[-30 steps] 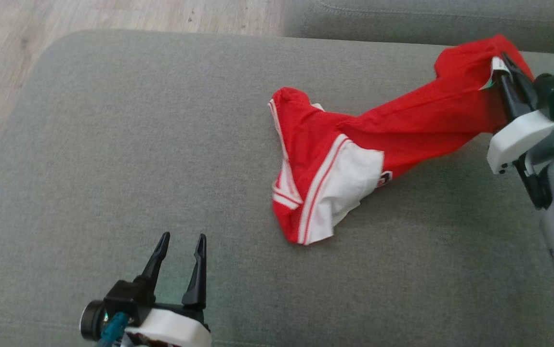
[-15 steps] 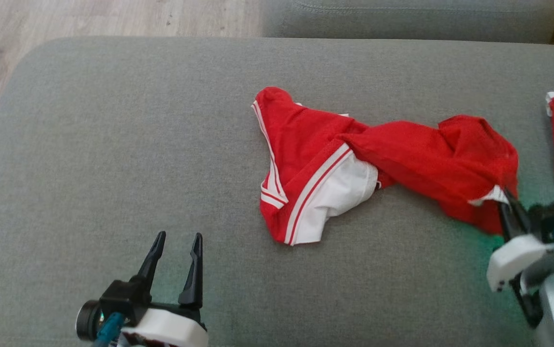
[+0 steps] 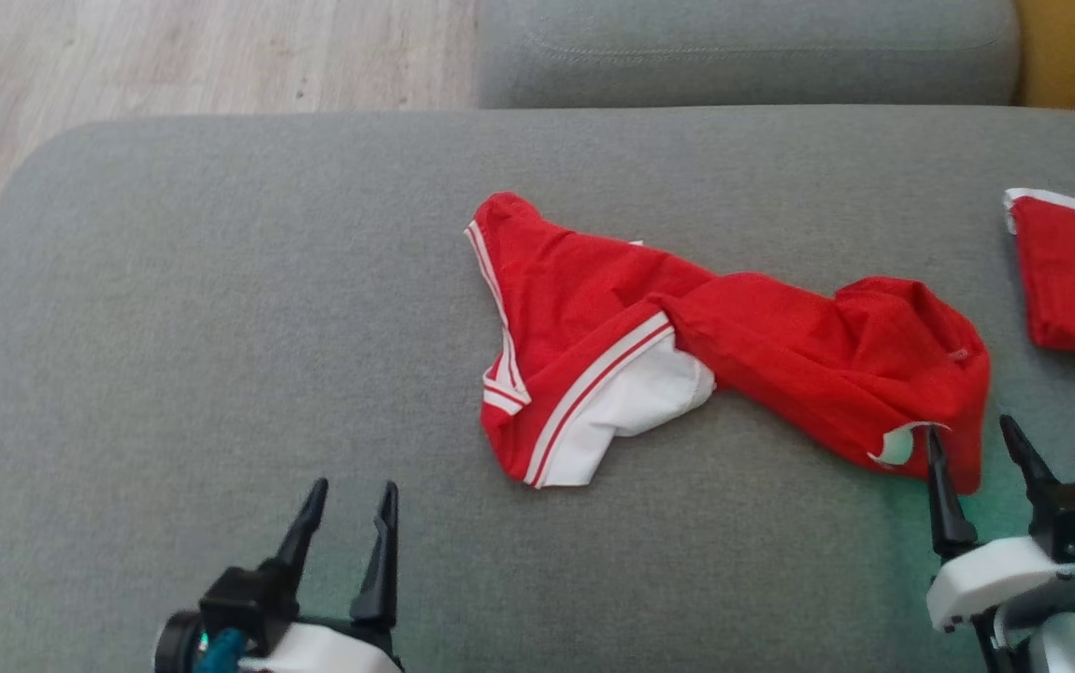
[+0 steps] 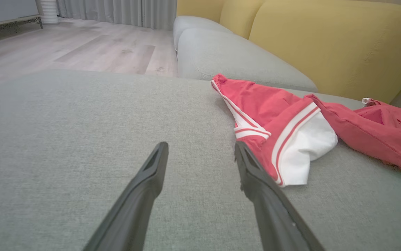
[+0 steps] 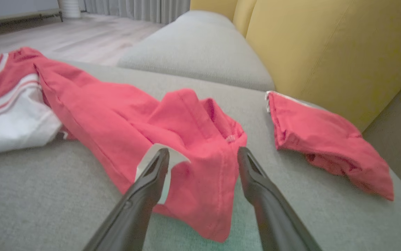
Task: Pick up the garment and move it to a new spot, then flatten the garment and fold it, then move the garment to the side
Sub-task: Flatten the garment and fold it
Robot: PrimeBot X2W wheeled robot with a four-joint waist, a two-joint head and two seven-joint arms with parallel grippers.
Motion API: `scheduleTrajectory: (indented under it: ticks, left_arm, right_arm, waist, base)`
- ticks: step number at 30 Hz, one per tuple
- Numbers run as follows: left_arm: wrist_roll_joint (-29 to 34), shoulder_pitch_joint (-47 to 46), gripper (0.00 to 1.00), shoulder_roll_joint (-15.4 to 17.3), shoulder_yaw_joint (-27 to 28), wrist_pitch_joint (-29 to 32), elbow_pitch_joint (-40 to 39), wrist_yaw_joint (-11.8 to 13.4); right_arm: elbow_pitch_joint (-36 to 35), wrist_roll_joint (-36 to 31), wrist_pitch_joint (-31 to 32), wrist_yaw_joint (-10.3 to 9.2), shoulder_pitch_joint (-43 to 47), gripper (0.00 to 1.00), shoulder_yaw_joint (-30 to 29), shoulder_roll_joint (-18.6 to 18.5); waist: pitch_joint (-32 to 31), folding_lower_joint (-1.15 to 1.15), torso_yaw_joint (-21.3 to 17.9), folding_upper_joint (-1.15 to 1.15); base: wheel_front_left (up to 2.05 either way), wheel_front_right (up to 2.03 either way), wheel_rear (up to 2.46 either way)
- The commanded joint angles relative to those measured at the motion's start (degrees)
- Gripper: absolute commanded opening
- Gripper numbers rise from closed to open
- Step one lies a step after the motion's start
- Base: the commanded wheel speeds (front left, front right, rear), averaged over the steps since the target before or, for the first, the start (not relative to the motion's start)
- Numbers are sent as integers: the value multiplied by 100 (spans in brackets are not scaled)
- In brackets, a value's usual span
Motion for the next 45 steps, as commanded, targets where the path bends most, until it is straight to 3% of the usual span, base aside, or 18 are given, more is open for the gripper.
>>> scheduleTrajectory:
  ticks: [1,8,14,26,27,28,29,30,31,38,45]
  left_arm:
    - [-30,-156,100,56,147,1,-130,-31]
    - [-29,-394,100,-188,-245,296,175,-332]
    - [-102,-926,100,-589,-402,500,866,-580]
    - [-362,-1592,100,-1029,-174,231,2464,-865]
    - [-370,-1636,89,-1057,-152,182,2524,-894]
    - [-383,-1676,36,-1090,-135,142,2575,-935]
    - [-383,-1676,36,-1090,-135,142,2575,-935]
    - [-405,-1710,12,-1128,-114,108,2617,-975]
    - [-411,-1747,0,-1160,-101,75,2655,-1012]
    - [-31,-1906,0,-1194,-23,-123,2439,-1066]
    - [798,-1370,0,-648,135,-138,899,-793]
  right_arm:
    - [-300,14,-90,37,-69,100,87,-31]
    - [-1352,136,-92,37,59,100,223,158]
    - [-2058,244,121,37,-22,100,540,250]
    - [-2592,473,247,37,-249,100,1103,454]
    - [-2617,485,223,37,-251,100,1117,459]
    - [-2632,490,209,37,-249,100,1119,464]
    - [-2632,490,209,37,-249,100,1119,464]
    - [-2636,490,205,37,-243,100,1112,467]
    - [-2639,490,198,37,-240,100,1102,470]
    - [-2613,537,137,37,-142,100,908,478]
    - [-2547,620,75,37,102,100,587,479]
  waist:
    - [-66,1,-69,0]
    - [-134,1,-347,0]
    - [31,1,-631,0]
    - [432,1,-1098,0]
    - [439,1,-1100,0]
    - [440,1,-1096,0]
    - [440,1,-1096,0]
    - [435,1,-1083,0]
    - [424,1,-1061,0]
    - [226,1,-738,0]
    - [-155,1,-361,0]
  base:
    - [0,0,0]
    - [0,0,0]
    - [0,0,0]
    - [0,0,0]
    - [0,0,0]
    - [0,0,0]
    - [0,0,0]
    - [0,0,0]
    - [0,0,0]
    - [0,0,0]
    - [0,0,0]
